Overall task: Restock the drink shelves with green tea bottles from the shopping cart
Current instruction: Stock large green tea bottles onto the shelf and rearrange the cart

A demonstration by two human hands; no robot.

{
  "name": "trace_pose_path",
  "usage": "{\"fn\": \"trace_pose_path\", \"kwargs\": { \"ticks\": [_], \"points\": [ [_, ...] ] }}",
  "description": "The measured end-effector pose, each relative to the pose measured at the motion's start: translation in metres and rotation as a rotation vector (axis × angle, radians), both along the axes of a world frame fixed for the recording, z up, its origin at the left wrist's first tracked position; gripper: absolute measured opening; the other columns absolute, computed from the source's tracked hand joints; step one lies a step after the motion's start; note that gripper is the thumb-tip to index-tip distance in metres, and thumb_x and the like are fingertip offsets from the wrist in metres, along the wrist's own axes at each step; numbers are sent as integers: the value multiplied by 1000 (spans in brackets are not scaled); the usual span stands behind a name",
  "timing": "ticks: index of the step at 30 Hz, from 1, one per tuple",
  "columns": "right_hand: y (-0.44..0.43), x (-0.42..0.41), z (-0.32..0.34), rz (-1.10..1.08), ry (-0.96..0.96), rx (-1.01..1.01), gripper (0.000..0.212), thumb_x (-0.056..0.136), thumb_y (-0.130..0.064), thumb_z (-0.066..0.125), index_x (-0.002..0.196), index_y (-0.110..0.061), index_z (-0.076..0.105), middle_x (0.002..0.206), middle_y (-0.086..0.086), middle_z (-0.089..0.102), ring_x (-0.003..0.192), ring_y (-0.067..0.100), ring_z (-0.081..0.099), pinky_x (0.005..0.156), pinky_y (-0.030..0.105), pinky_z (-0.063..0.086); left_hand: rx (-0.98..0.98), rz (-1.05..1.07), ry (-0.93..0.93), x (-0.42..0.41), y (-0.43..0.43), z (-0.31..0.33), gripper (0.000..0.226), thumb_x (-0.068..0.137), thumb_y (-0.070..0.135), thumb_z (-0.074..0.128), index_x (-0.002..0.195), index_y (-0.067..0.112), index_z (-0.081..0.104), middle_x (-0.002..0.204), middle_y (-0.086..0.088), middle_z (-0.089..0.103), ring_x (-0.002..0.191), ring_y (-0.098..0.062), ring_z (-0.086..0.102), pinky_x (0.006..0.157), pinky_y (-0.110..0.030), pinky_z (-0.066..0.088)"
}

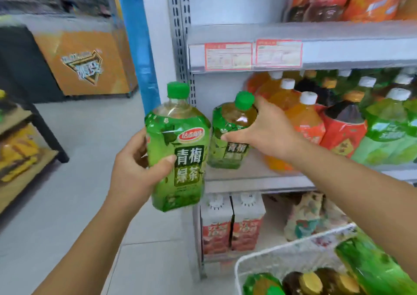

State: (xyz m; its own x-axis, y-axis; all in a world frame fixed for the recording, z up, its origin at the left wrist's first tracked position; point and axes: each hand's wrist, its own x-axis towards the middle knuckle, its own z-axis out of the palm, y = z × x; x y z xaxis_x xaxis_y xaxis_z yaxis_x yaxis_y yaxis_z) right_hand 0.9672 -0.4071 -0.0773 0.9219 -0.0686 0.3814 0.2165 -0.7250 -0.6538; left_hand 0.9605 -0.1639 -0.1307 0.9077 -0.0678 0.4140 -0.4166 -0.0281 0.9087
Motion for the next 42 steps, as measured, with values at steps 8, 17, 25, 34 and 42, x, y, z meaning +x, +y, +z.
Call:
{"fn": "trace_pose_path", "kwargs": {
  "ticks": [8, 17, 25, 34, 42],
  "points": [
    [9, 79, -10, 60, 159, 42, 84, 52, -49, 86, 123, -19, 53, 110, -3, 64, 103, 16, 62, 93, 33, 51, -67, -29, -7, 1, 3, 8, 51, 54, 38, 66, 103, 27, 63, 85, 13, 75, 75, -2, 69, 61, -15, 53],
    [6, 70, -97, 22, 122, 387, 95, 69, -21, 84, 144, -19, 27, 121, -8, 53, 114, 7, 47, 96, 27, 41, -86, 19, -25, -2, 3, 2, 38, 55, 41, 68, 93, 46, 70, 89, 11, 75, 81, -5, 70, 62, -18, 54],
    [15, 157, -102, -28, 83, 337, 87, 68, -32, 84, 139, -29, 34, 122, 5, 58, 112, 22, 56, 101, 39, 44, -81, 48, -60, -5, 4, 4, 33, 57, 39, 67, 89, 49, 71, 87, 12, 76, 79, -3, 70, 63, -18, 54],
    [27, 224, -102, -62, 95, 361, 71, 84, -24, 71, 142, -21, 32, 133, 4, 57, 122, 27, 51, 88, 26, 35, -69, 59, -111, 2, 8, 1, 31, 60, 38, 68, 91, 41, 72, 87, 12, 76, 80, -2, 70, 65, -17, 54],
    [34, 252, -98, -54, 201, 415, 77, 83, -33, 69, 145, -29, 23, 122, 1, 56, 111, 24, 54, 95, 38, 44, -38, 23, -133, 1, 7, 4, 32, 65, 32, 68, 96, 38, 72, 93, 9, 76, 85, -6, 72, 68, -19, 55]
  ]
}}
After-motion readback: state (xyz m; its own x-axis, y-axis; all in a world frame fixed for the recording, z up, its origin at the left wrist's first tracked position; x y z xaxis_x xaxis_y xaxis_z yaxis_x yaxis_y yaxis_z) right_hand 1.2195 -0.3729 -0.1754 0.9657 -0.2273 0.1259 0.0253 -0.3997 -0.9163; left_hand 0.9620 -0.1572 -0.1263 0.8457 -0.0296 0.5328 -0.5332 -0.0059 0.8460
